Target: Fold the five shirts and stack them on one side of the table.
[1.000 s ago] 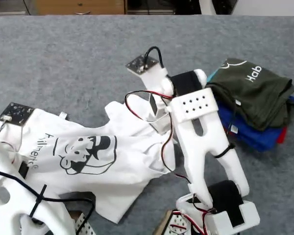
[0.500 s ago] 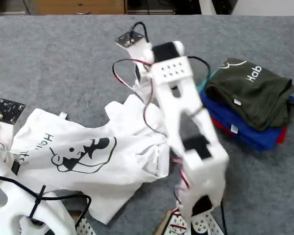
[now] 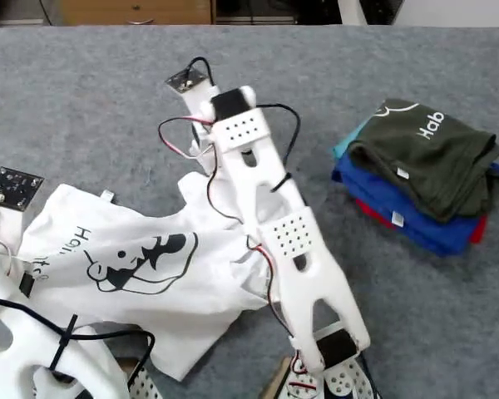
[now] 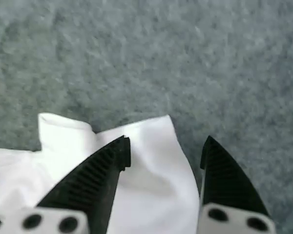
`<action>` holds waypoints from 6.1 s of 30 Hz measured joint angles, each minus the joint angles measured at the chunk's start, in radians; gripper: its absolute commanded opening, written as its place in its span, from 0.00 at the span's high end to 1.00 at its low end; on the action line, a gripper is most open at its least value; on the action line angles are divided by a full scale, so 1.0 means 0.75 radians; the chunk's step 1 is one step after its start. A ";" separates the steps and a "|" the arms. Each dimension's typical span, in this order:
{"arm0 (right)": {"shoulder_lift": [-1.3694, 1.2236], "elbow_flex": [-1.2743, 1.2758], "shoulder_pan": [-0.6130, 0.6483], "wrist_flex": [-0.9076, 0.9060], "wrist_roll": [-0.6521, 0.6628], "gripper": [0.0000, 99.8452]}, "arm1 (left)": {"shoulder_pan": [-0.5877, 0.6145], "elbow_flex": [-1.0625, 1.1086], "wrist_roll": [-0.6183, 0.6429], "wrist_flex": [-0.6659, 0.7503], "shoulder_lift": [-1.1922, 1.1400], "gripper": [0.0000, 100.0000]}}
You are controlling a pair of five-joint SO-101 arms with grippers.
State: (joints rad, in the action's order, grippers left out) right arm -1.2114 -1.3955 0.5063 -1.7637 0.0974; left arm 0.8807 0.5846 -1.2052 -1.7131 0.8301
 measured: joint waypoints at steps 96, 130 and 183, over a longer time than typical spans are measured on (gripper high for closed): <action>-0.082 -0.074 -0.333 0.381 -0.241 1.00 | -0.685 -2.218 2.115 -0.045 -2.537 0.80; -0.082 -0.074 -0.333 0.397 -0.241 1.00 | -0.773 -1.931 2.214 0.135 -2.291 0.98; -0.141 -0.074 -0.329 0.419 -0.235 1.00 | -0.677 -2.216 2.432 -0.037 -2.537 0.81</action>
State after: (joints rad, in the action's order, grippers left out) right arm -1.3172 -1.4507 0.2593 -1.4492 -0.0790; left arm 0.3728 -1.0771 0.6191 -1.7407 -1.0725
